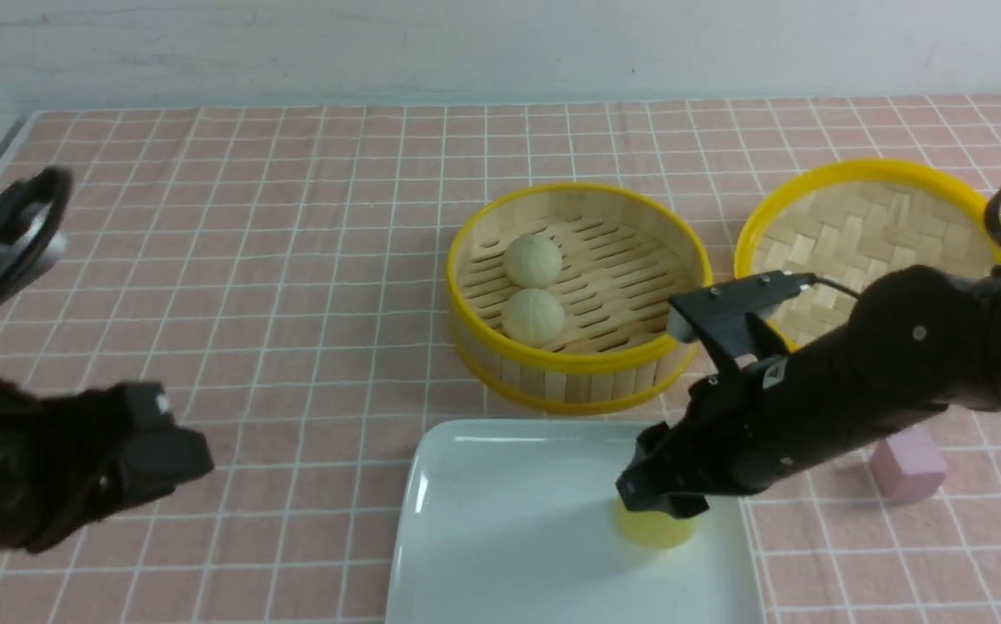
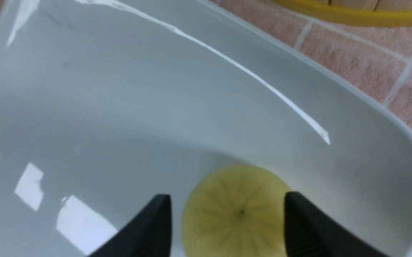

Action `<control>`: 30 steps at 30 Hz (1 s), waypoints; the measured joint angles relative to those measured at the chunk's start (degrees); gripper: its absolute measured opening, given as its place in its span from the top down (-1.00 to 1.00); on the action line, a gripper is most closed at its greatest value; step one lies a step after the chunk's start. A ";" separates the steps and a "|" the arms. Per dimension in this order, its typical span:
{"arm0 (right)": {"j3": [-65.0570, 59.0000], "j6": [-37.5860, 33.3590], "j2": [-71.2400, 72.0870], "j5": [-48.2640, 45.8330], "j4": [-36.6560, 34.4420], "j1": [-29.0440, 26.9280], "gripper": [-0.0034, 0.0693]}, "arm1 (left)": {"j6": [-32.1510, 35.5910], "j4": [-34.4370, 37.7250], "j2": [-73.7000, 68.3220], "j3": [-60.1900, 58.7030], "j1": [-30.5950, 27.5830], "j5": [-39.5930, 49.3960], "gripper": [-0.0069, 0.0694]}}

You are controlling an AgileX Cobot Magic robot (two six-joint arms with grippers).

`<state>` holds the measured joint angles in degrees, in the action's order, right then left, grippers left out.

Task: Put the steamed buns into the plate on the pink tablecloth.
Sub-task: 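Reach into the bamboo steamer and grasp a bun with the left gripper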

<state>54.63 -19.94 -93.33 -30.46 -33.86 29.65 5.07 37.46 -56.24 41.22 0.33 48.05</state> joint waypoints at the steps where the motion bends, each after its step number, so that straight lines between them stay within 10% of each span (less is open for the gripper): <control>1: 0.78 0.00 1.29 -1.71 0.45 -0.66 -0.49 | 2.27 1.38 -3.60 2.39 0.00 1.40 0.19; 5: 3.13 0.00 10.77 -11.87 3.55 -6.77 -0.42 | 9.54 7.03 -16.12 11.21 2.66 5.77 0.19; 13: 3.35 0.00 28.30 -30.48 7.73 -18.26 0.90 | 4.98 -1.19 -39.43 34.78 19.12 5.45 0.17; 24: 0.12 0.00 34.53 -34.35 12.07 -21.36 0.94 | -13.18 -31.31 -66.22 70.66 31.19 11.13 -0.33; 30: 0.12 0.00 34.53 -32.50 12.07 -21.36 0.94 | -15.01 -34.97 -70.07 73.93 31.95 12.21 -0.36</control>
<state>54.76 -19.94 -58.80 -62.96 -21.79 8.29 -9.94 2.49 -126.31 115.15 32.28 60.26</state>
